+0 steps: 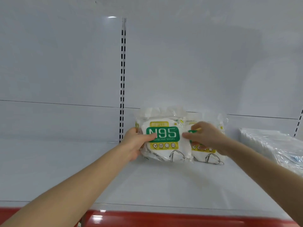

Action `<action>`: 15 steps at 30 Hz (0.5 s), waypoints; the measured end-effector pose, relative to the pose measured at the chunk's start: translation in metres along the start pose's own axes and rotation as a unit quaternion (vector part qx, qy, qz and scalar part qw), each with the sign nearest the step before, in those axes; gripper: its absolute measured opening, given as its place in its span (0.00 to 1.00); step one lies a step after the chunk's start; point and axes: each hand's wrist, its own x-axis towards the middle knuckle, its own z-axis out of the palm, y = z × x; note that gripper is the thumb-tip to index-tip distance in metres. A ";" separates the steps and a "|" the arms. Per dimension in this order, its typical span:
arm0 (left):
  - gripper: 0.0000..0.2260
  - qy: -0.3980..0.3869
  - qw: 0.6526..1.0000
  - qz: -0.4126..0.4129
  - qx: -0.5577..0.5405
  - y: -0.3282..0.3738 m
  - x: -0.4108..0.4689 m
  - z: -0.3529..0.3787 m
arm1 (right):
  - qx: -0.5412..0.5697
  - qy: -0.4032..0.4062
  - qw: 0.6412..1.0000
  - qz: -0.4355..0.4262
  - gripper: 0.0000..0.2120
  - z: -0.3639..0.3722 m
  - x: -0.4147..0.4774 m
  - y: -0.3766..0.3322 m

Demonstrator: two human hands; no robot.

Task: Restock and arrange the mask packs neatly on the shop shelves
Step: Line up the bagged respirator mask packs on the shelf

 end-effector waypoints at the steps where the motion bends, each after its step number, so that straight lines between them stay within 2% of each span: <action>1: 0.12 -0.002 1.000 0.003 0.013 -0.002 0.000 0.001 | 0.023 -0.026 0.999 0.015 0.23 0.007 -0.001 0.004; 5: 0.14 0.012 0.999 0.004 0.046 -0.003 0.002 -0.002 | 0.041 -0.042 0.998 -0.011 0.12 0.022 -0.002 0.012; 8: 0.16 0.032 0.994 -0.006 0.104 -0.004 0.004 -0.006 | 0.051 -0.012 0.998 -0.028 0.13 0.023 0.000 0.012; 12: 0.13 0.090 0.976 0.034 0.194 -0.006 0.008 -0.011 | 0.027 0.007 0.998 -0.051 0.12 0.031 0.001 0.009; 15: 0.08 0.069 0.985 0.000 0.158 -0.007 0.010 -0.011 | 0.020 0.008 0.998 -0.060 0.11 0.038 0.002 0.008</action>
